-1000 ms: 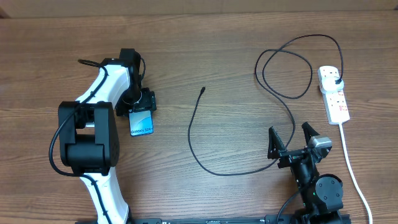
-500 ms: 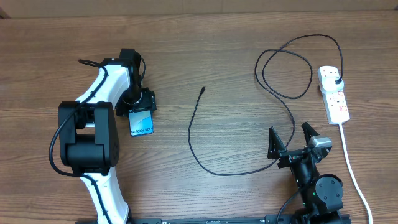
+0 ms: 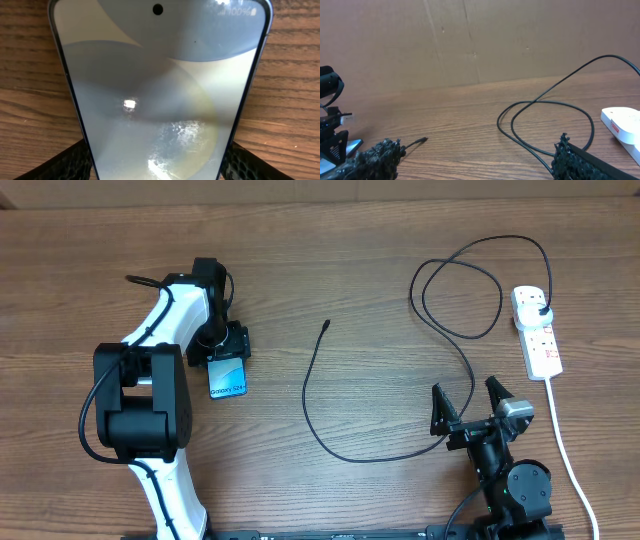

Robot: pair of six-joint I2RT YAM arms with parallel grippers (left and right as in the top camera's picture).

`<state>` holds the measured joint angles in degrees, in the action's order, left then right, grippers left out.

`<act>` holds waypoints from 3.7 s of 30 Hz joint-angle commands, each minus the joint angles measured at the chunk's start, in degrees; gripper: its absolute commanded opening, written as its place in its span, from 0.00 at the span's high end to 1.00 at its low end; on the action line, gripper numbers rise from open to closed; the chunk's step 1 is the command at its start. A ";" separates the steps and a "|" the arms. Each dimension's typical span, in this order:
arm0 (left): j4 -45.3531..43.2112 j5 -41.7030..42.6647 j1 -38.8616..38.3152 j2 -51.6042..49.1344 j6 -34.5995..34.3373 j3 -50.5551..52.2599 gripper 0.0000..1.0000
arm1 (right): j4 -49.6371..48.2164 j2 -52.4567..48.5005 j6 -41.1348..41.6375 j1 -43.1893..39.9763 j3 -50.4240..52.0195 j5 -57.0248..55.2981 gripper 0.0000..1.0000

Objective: Plug charger to phone and switch on socket
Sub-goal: 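Lift the phone with the left gripper and tilt it upright, then carry the phone rightward toward the cable end, bottom edge facing right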

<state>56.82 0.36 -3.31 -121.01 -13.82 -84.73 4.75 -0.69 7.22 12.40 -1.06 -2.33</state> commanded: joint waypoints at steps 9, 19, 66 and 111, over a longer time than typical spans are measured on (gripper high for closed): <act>-3.06 6.78 -1.22 -3.43 0.57 2.47 0.23 | -0.22 0.52 -0.42 -0.26 0.61 0.11 0.00; -4.59 10.12 -2.01 -3.43 4.81 2.47 0.25 | -0.24 0.52 -0.42 -0.26 0.61 0.11 0.00; 10.23 5.90 -3.48 -3.37 0.87 -16.81 0.37 | -0.22 0.52 -0.42 -0.26 0.61 0.11 0.00; 18.56 37.31 -3.48 -3.37 -2.97 -16.79 0.38 | -0.24 0.52 -0.44 -0.26 0.61 0.11 0.00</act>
<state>74.85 31.79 -6.04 -124.11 -16.21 -99.77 4.75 -0.69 7.22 12.40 -1.06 -2.33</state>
